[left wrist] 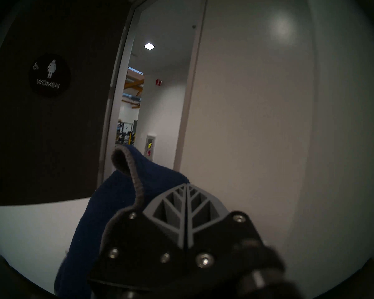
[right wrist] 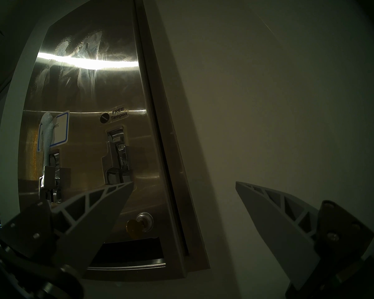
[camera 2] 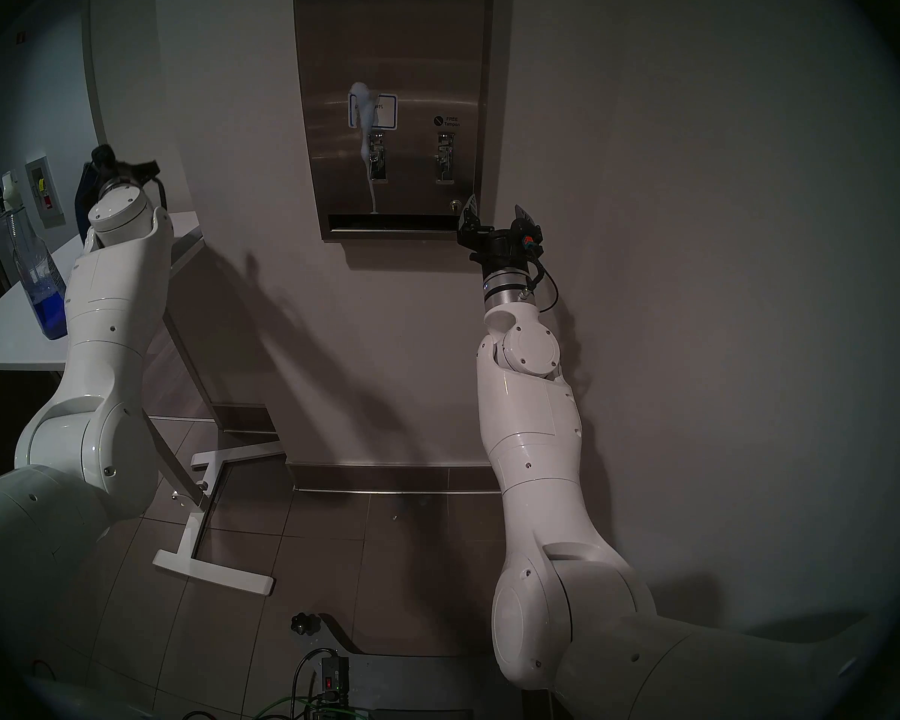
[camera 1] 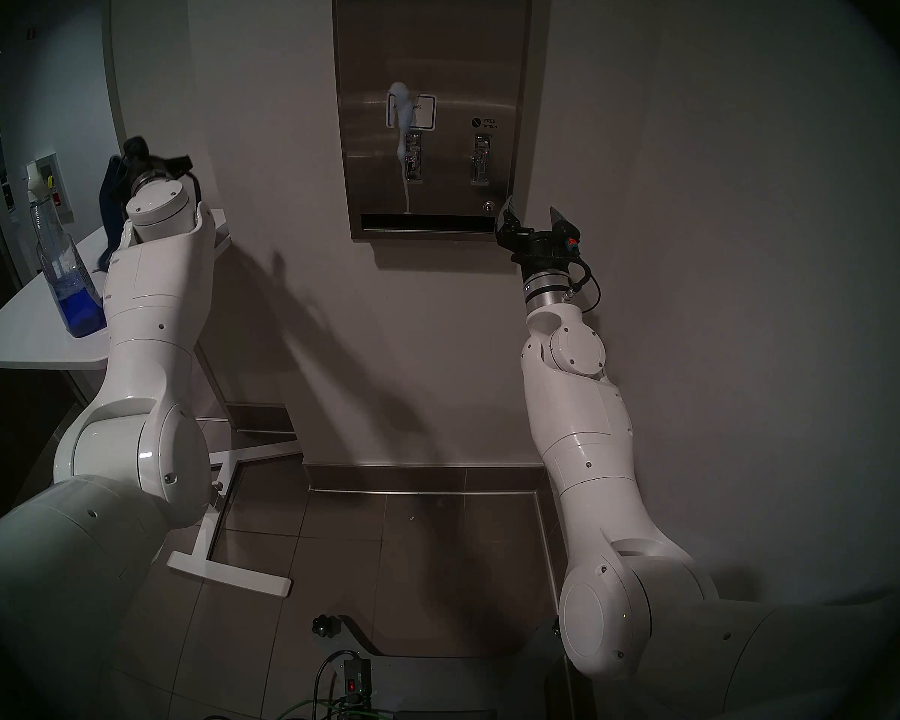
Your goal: Pick up the cloth and wipe the surface
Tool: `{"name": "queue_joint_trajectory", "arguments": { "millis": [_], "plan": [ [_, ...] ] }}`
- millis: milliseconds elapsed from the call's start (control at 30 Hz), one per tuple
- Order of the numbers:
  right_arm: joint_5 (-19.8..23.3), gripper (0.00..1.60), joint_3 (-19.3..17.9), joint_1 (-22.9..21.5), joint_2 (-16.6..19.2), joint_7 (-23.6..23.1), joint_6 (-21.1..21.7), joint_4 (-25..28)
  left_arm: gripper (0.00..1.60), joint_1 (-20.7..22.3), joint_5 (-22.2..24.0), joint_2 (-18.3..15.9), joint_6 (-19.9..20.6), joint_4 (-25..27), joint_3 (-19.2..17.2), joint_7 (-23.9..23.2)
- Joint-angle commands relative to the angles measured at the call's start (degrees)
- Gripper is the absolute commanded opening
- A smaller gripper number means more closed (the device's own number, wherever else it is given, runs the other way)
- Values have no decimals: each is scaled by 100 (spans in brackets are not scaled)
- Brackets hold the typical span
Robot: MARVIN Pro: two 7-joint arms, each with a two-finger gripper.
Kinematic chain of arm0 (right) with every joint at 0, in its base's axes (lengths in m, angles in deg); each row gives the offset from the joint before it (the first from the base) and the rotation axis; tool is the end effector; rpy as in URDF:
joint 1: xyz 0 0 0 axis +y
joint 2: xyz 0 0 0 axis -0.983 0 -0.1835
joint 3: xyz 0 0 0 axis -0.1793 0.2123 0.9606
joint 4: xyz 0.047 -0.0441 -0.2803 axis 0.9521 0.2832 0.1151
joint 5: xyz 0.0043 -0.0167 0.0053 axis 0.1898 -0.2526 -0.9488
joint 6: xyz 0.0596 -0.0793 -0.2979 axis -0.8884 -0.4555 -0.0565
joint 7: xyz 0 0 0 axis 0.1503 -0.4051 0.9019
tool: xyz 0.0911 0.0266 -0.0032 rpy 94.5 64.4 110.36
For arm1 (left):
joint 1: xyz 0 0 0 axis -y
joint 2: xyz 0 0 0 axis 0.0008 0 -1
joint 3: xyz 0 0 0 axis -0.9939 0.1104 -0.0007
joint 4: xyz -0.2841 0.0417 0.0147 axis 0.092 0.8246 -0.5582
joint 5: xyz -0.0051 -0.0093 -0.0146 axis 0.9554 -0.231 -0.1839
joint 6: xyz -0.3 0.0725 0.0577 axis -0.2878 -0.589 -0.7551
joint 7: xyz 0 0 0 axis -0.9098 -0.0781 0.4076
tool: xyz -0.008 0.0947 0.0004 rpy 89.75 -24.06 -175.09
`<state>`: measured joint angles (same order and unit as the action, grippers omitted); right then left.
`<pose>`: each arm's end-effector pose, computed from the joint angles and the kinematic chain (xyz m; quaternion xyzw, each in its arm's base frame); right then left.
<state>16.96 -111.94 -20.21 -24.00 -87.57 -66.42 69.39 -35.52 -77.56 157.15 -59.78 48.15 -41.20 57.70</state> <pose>0.5561 0.0656 -0.1648 -0.5043 0.0561 -0.8496 0.1439 0.5807 0.2219 0.0087 -0.5437 -0.2546 -0.7742 0.2006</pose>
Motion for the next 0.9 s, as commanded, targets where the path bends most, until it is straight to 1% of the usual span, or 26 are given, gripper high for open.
{"name": "queue_joint_trajectory", "arguments": {
  "millis": [0,67,133,200,300,333,400,467,500,533,633,667,767,800,867],
  "plan": [
    [15,160,-6,-201,10,-6,-52,188,0,294,-4,-30,-508,608,148,-296],
    [15,160,-6,-201,10,-7,-52,189,0,295,16,-30,-617,711,171,-374],
    [15,160,-6,-201,10,-7,-52,189,0,301,15,-32,-644,746,183,-399],
    [15,160,-6,-201,10,-7,-52,191,0,292,65,-43,-796,906,212,-558],
    [15,160,-6,-201,10,-7,-52,190,0,294,174,-36,-886,1060,207,-754],
    [15,160,-6,-201,10,-7,-52,190,0,294,174,-36,-886,1060,207,-754],
    [15,160,-7,-201,9,-7,-52,191,0,250,402,-44,-940,1249,182,-1097],
    [15,160,-7,-201,9,-7,-52,192,0,235,469,-52,-937,1298,174,-1189],
    [15,160,-7,-202,9,-7,-52,192,0,210,588,-62,-930,1370,157,-1347],
    [15,160,-7,-202,9,-7,-52,192,0,192,656,-78,-925,1427,167,-1383],
    [14,160,-7,-202,9,-7,-52,193,0,98,950,-150,-862,1632,158,-1735],
    [14,160,-7,-202,9,-7,-52,192,0,78,1086,-175,-823,1680,178,-1766],
    [14,160,-8,-202,9,-8,-52,193,0,-29,1453,-250,-682,1860,103,-2173],
    [14,160,-8,-202,8,-8,-52,194,0,-96,1698,-326,-582,1969,128,-2246],
    [14,160,-8,-202,8,-8,-52,193,0,-161,1970,-395,-443,2055,83,-2537]
  ]
}}
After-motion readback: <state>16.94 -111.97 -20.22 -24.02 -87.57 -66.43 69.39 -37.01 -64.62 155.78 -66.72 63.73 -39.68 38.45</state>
